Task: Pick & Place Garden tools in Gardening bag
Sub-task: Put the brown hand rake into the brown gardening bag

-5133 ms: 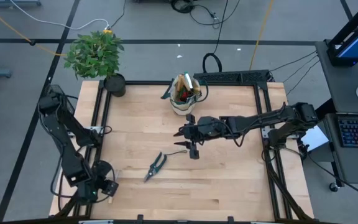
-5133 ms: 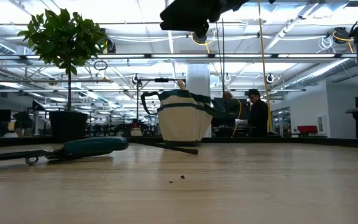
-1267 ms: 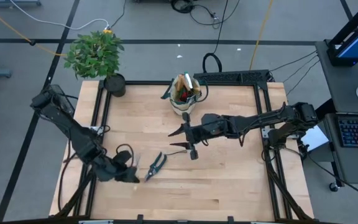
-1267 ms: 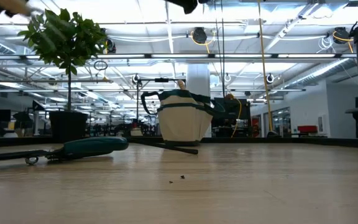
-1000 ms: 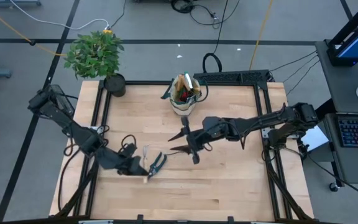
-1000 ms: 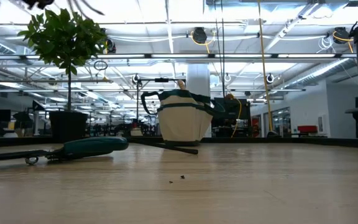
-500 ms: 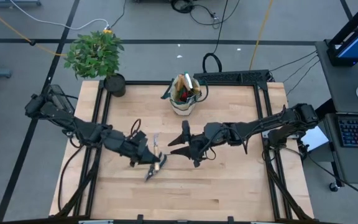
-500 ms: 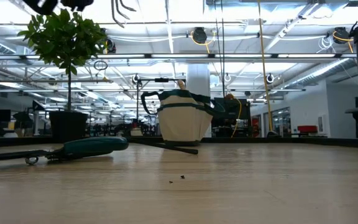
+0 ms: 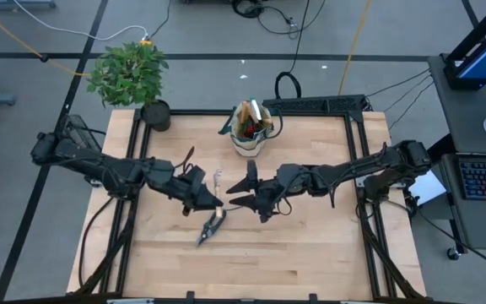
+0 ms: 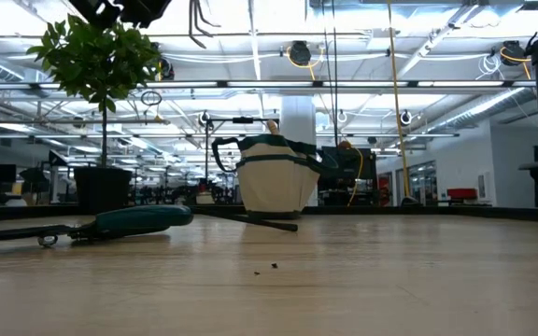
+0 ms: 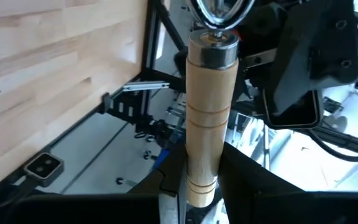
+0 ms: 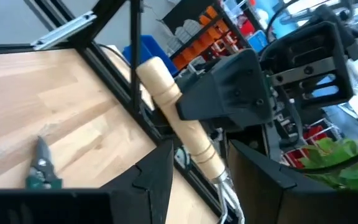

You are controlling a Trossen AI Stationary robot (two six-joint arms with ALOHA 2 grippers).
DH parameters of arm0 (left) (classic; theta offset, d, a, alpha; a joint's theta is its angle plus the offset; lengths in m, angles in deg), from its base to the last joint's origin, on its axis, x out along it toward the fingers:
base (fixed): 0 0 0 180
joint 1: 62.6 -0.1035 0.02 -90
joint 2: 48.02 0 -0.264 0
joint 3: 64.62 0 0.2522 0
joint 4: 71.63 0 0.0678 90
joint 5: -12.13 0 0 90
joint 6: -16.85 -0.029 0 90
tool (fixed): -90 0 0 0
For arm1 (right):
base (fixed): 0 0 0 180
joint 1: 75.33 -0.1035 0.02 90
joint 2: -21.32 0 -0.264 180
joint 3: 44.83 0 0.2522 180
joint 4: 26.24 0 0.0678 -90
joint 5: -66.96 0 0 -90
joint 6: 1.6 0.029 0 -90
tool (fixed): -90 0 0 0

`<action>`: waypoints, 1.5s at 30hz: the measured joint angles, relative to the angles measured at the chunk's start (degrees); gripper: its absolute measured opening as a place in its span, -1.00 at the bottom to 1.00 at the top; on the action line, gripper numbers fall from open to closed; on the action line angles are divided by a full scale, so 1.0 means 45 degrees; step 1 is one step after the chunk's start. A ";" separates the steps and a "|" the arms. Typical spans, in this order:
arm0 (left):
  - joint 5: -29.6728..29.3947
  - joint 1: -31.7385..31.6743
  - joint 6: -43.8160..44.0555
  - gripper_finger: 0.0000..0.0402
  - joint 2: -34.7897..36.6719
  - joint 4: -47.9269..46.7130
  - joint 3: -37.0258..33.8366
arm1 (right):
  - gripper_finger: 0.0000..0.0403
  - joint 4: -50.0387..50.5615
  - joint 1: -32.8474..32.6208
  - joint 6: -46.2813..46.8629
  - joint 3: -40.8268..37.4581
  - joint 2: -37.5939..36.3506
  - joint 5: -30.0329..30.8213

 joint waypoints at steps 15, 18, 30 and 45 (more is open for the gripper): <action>0.1376 -0.0692 0.0910 -0.67 -0.1181 0.1523 -0.0034 | -0.29 -0.0589 0.0360 -0.0219 0.0039 0.0488 0.0672; 0.1424 -0.0788 0.0970 -0.67 -0.1201 0.1624 -0.0034 | -0.29 -0.0345 0.0369 -0.0171 0.0039 0.0479 0.1088; 0.1592 -0.0773 0.0817 -0.67 -0.1045 0.1904 0.0034 | -0.29 0.0755 0.0176 0.0117 0.0009 0.0518 0.1683; 0.1758 -0.0701 0.1156 -0.67 -0.1065 0.1750 0.0015 | -0.29 0.0025 0.0039 -0.0020 0.0010 0.0527 0.2237</action>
